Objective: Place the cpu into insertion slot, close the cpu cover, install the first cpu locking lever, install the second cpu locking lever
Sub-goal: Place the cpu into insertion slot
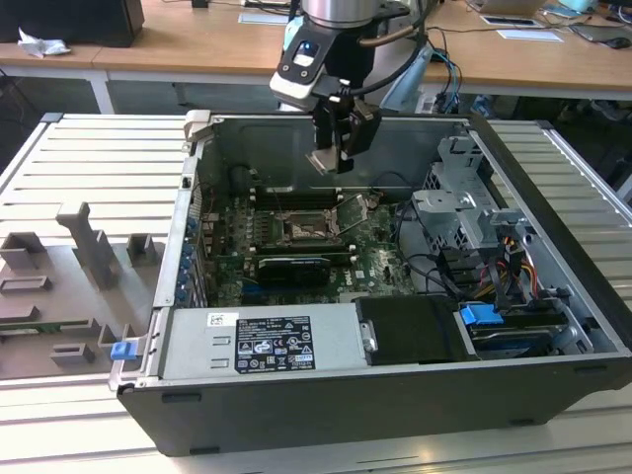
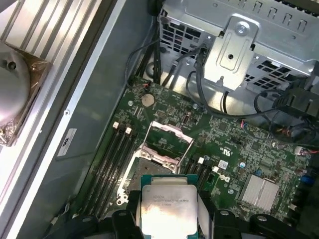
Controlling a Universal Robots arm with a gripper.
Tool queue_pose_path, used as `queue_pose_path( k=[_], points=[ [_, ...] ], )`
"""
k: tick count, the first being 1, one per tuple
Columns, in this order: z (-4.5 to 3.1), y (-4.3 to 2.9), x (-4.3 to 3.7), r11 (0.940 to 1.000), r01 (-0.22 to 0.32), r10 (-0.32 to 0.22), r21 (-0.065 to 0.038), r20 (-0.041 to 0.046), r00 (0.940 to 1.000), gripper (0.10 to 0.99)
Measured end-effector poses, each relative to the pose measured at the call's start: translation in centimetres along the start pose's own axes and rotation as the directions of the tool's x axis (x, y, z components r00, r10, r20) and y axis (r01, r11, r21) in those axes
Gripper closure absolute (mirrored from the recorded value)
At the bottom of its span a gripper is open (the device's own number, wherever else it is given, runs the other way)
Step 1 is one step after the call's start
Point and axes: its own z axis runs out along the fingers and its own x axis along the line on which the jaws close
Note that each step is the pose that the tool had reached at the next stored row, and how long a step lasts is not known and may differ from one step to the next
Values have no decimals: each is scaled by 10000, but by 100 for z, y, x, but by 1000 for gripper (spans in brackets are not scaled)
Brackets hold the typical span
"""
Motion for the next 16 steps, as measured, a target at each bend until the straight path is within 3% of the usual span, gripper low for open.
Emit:
queue_pose_path(
  k=[3, 6, 16],
  points=[
    [16, -1, 0, 9981, -621, 621, -10, 52, 9981, 549],
    [33, -2, 0, 9915, -1303, 1303, -27, 106, 9914, 549],
    [86, -8, -1, 9809, -1943, 1943, -26, 153, 9808, 549]
  ],
)
